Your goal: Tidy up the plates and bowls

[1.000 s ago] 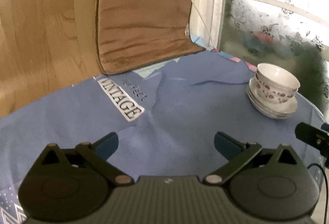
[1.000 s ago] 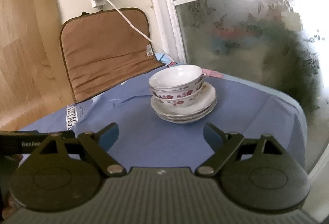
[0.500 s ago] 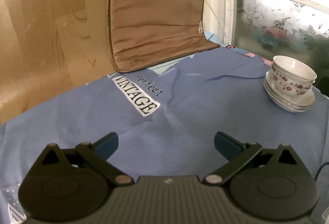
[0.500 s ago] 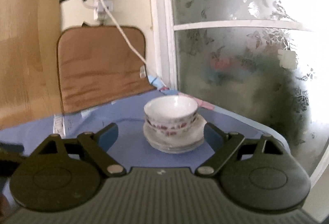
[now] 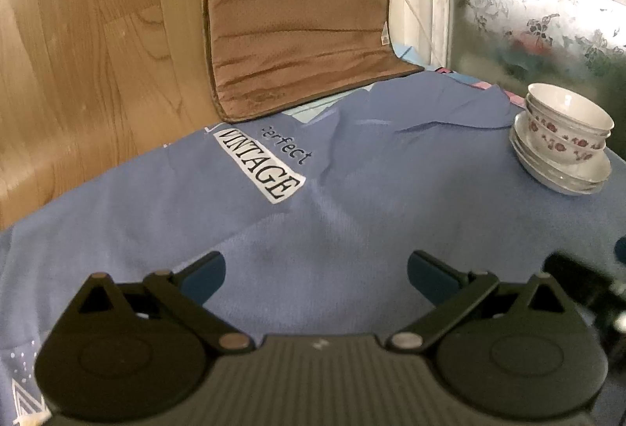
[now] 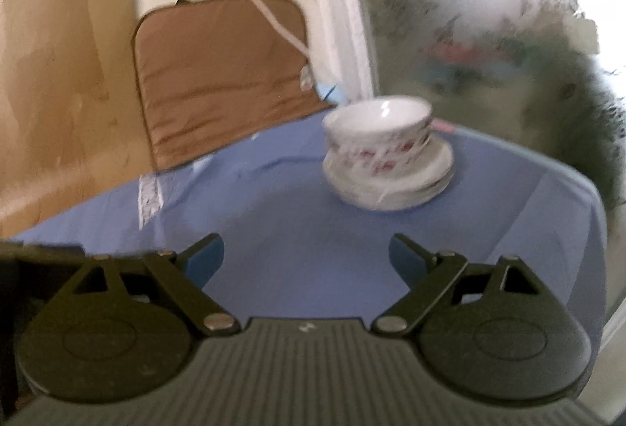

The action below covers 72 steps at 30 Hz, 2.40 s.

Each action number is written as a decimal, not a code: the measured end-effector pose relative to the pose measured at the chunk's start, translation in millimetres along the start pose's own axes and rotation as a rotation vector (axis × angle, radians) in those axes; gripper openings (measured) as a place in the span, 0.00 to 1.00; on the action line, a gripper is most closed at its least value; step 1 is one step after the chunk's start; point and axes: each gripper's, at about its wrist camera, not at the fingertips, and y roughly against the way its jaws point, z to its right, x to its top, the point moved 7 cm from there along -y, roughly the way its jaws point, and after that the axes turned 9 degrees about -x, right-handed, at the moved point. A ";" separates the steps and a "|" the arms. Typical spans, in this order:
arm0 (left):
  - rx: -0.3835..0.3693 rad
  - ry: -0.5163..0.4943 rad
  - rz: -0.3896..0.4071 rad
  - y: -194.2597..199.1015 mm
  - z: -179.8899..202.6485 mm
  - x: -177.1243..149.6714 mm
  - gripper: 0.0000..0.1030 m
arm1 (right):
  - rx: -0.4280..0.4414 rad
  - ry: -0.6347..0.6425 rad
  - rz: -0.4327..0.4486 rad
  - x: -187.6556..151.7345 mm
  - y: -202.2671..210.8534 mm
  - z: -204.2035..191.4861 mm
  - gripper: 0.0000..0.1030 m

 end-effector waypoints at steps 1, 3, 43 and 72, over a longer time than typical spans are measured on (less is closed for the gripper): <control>0.000 -0.005 -0.004 -0.3 0.1 -0.5 1.00 | 0.004 0.007 -0.017 -3.6 -1.4 -2.1 0.91; -0.002 -0.014 -0.011 -1.3 1.3 -1.0 1.00 | 0.007 0.013 -0.047 -9.6 -3.7 -4.4 0.91; -0.040 -0.003 -0.053 -10.8 0.1 -8.6 1.00 | -0.024 -0.002 -0.080 -15.0 -18.6 -0.7 1.00; -0.064 0.048 -0.042 -9.4 -3.0 -11.7 1.00 | -0.062 0.049 -0.155 -16.6 -17.1 -7.3 1.00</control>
